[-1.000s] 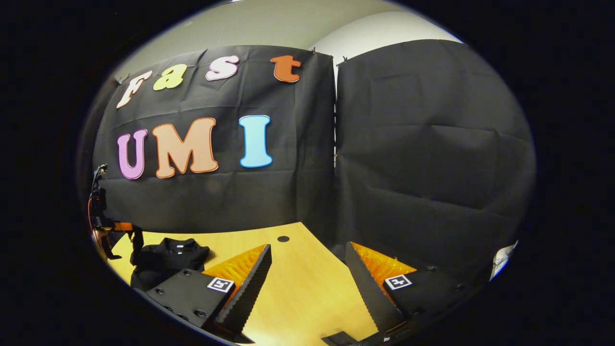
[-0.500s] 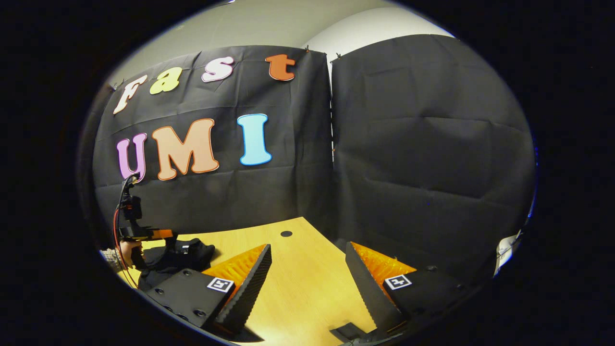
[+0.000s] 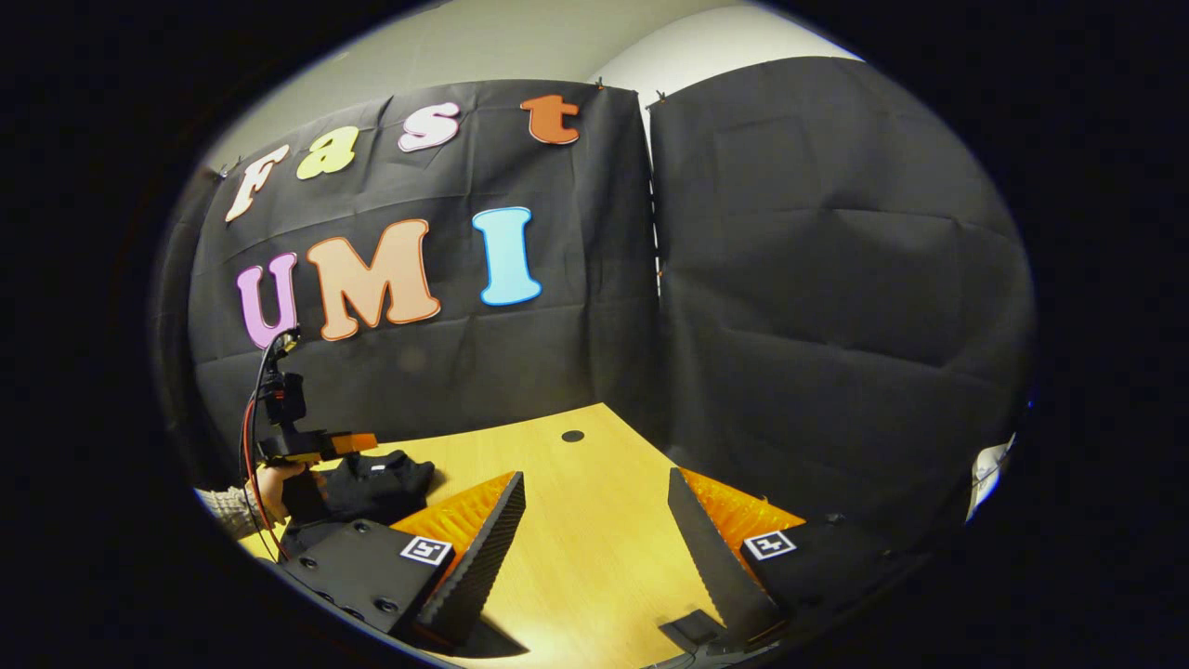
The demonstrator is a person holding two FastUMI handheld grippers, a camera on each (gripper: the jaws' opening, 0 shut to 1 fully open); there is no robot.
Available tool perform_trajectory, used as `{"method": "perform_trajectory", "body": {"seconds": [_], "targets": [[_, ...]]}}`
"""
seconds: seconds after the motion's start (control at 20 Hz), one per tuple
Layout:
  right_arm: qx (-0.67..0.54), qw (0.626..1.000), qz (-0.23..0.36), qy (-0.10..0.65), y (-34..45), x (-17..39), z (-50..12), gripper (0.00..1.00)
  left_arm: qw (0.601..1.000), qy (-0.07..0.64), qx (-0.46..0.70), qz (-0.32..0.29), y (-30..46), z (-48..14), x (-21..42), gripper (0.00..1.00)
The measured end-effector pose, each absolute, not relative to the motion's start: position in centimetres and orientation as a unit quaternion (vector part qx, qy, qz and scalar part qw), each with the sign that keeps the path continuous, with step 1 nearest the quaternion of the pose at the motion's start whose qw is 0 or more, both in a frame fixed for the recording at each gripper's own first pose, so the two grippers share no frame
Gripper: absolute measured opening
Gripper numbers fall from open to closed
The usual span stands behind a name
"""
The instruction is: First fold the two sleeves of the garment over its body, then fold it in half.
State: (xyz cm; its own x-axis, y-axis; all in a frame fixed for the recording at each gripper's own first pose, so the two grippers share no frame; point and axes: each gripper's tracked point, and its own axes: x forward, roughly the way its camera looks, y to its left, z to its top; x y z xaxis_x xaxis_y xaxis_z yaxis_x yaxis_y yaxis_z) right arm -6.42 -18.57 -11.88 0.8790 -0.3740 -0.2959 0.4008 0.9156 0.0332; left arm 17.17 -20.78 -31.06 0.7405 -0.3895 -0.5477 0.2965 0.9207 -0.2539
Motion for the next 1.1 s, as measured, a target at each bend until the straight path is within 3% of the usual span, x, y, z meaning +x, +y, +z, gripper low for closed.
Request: {"method": "perform_trajectory", "body": {"seconds": [0.05,0.1,0.15,0.6,0.85,1.1], "targets": [[0.044,0.969,-0.194,0.145,-18.3,-6.3,-12.0,0.95,0.933,0.303,-0.075,-0.181,-20.6,-30.5,17.3,0.75],[0.042,0.97,-0.188,0.146,-17.8,-6.1,-12.1,0.98,0.935,0.299,-0.073,-0.179,-20.2,-30.1,17.1,0.9],[0.04,0.972,-0.181,0.147,-17.4,-5.9,-12.1,0.95,0.937,0.292,-0.072,-0.176,-19.9,-29.4,17.0,0.93],[0.025,0.978,-0.076,0.193,-10.6,-4.8,-16.0,0.98,0.973,0.196,-0.056,-0.105,-8.5,-21.6,14.1,0.92],[0.015,0.974,-0.007,0.228,-5.7,-4.8,-19.2,0.98,0.977,0.21,-0.006,-0.037,0.5,-21.4,8.9,0.89],[-0.015,0.961,0.038,0.273,-2.9,-5.5,-23.3,0.98,0.967,0.251,0.033,0.009,6.6,-22.9,1.4,0.92]]}}
